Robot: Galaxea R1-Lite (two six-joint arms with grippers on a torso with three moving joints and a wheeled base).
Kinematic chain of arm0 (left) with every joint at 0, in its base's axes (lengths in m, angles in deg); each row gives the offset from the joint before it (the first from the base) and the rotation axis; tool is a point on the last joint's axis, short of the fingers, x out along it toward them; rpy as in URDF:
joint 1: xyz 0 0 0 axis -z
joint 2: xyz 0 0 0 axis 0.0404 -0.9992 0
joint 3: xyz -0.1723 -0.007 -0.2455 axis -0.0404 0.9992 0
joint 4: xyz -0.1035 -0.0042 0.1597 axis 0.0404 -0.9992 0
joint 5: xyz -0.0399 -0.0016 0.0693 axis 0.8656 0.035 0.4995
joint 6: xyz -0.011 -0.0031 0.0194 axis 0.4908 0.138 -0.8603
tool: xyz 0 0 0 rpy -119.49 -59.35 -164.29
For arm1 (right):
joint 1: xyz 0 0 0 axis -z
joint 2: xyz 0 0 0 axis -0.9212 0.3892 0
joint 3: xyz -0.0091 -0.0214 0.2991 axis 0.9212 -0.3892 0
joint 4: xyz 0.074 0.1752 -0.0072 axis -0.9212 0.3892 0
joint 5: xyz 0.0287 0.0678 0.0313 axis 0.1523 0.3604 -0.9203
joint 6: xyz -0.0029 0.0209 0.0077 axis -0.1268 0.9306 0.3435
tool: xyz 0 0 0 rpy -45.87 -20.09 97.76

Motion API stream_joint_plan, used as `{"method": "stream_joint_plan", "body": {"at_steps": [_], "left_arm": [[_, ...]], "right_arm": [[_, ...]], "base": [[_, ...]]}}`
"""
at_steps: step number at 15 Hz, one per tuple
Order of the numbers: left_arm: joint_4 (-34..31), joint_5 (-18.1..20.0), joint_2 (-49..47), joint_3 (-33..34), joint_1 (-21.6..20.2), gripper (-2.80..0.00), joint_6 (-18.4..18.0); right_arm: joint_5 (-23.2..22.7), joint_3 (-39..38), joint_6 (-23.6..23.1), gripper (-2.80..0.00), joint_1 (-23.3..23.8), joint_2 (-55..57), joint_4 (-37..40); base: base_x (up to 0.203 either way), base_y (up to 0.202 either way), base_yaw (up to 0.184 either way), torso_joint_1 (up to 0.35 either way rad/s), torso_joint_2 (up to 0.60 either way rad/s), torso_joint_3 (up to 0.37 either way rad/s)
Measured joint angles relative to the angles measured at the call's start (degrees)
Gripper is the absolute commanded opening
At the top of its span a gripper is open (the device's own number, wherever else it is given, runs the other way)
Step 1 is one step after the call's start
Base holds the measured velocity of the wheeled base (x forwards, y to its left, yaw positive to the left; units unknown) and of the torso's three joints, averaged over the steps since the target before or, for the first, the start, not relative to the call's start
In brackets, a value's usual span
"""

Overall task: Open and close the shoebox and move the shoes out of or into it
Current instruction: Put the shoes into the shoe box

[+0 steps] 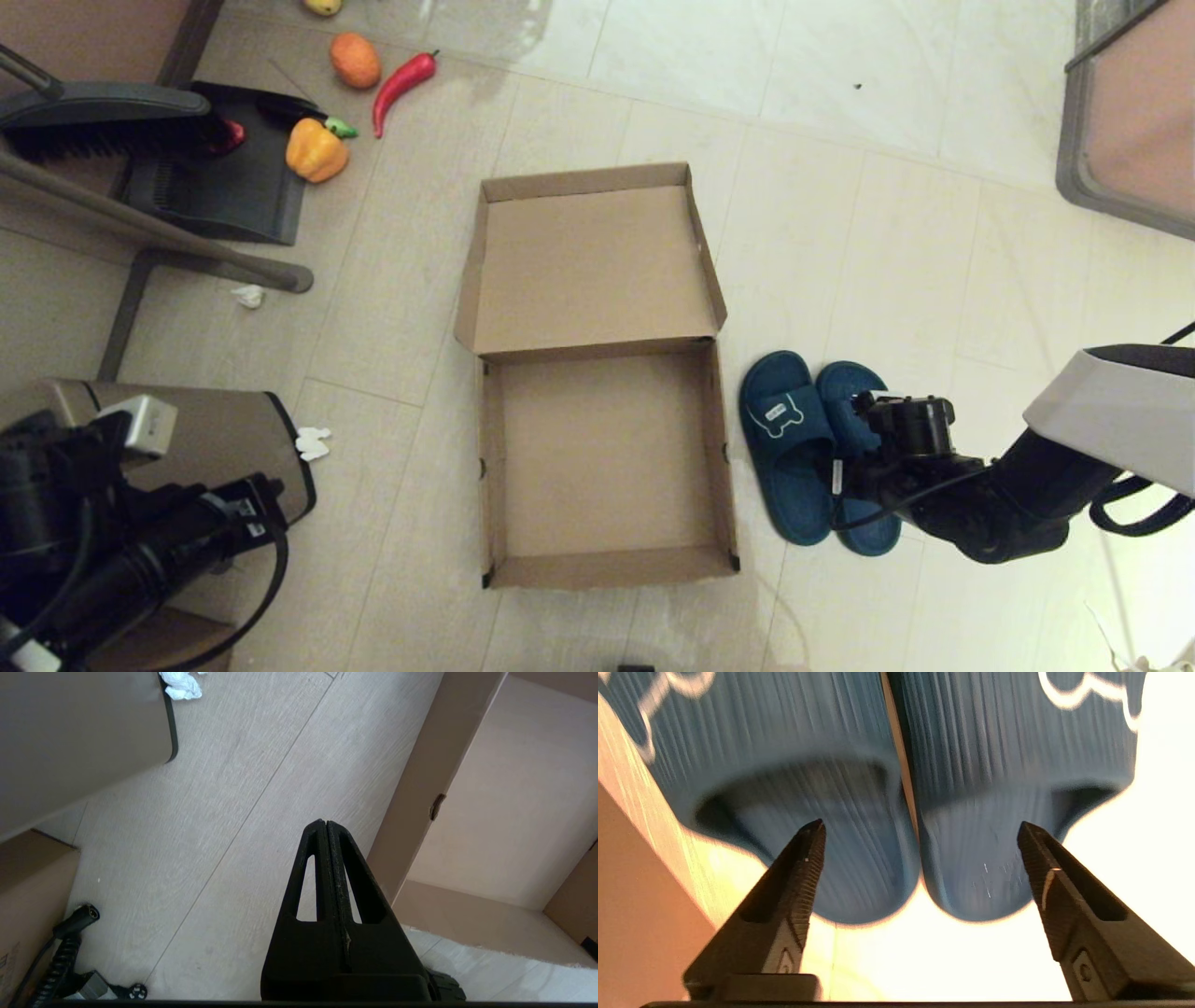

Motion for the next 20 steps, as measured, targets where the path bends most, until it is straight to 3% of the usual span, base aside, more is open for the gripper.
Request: {"method": "stream_joint_plan", "body": {"at_steps": [3, 7, 8, 15, 20], "left_arm": [[0.00, -0.12, 0.06, -0.56, 0.01, -2.80, -0.21], [-0.02, -0.33, 0.46, -0.60, 0.00, -2.80, -0.32], [-0.02, -0.34, 0.52, -0.60, 0.00, -2.80, -0.33], [-0.07, -0.35, 0.77, -0.01, 0.01, -2.80, -0.33], [-0.09, -0.45, 1.11, 0.11, 0.00, -2.80, -0.33]], "right_arm": [[-0.02, 3.03, -0.41, 0.00, 0.21, 3.97, -4.64], [0.13, 9.01, -0.52, 0.00, 0.35, 8.88, -5.02], [0.12, 9.90, -0.56, -2.80, 0.36, 9.53, -5.08], [0.40, 9.81, -0.63, -2.80, 0.35, 10.57, -7.67], [0.38, 4.35, -0.48, -2.80, 0.31, 8.57, -8.26]], "base": [[0.000, 0.000, 0.000, 0.000, 0.00, 0.000], [0.000, 0.000, 0.000, 0.000, 0.00, 0.000], [0.000, 0.000, 0.000, 0.000, 0.00, 0.000], [0.000, 0.000, 0.000, 0.000, 0.00, 0.000], [0.000, 0.000, 0.000, 0.000, 0.00, 0.000]]}}
